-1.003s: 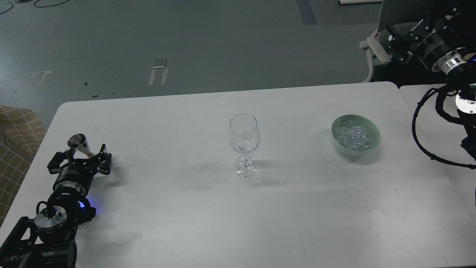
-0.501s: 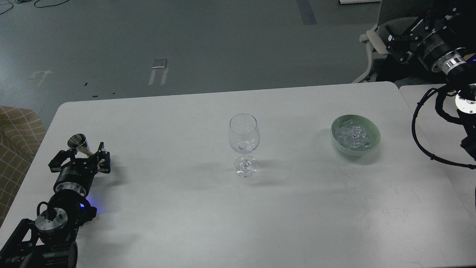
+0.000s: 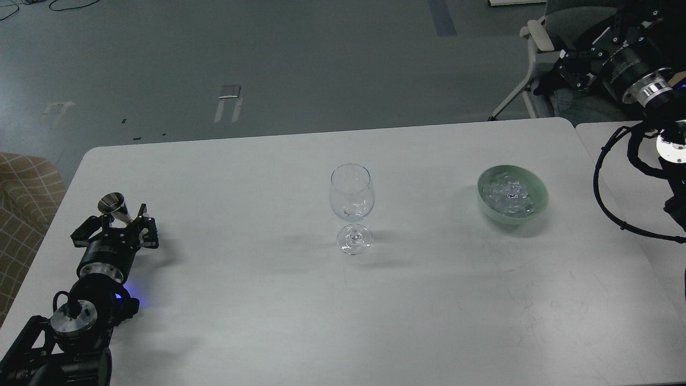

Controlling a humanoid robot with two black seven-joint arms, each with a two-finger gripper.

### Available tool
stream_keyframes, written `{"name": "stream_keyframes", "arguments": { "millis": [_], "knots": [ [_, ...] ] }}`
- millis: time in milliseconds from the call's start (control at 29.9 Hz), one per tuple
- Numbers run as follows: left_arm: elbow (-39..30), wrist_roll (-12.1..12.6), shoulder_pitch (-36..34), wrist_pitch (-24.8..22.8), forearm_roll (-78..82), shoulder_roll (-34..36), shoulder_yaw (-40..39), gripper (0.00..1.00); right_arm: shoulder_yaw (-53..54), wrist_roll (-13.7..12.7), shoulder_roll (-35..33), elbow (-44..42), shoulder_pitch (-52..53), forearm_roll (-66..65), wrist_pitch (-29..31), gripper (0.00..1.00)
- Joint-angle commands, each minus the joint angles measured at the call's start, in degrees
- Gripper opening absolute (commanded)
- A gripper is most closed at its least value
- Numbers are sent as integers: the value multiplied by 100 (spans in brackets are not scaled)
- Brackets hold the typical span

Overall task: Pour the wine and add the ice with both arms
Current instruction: 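Lift the jigger upright off the table with the left gripper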

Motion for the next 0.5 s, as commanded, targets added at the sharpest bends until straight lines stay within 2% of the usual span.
{"name": "stream_keyframes", "arguments": {
  "millis": [0, 334, 468],
  "knots": [
    [9, -14, 1, 0, -3, -11, 0, 53, 0, 0, 5, -1, 0, 0, 0, 100],
    [79, -14, -8, 0, -3, -2, 0, 52, -9, 0, 5, -1, -8, 0, 0, 100],
    [79, -14, -8, 0, -3, -11, 0, 49, 0, 0, 5, -1, 0, 0, 0, 100]
  ]
}}
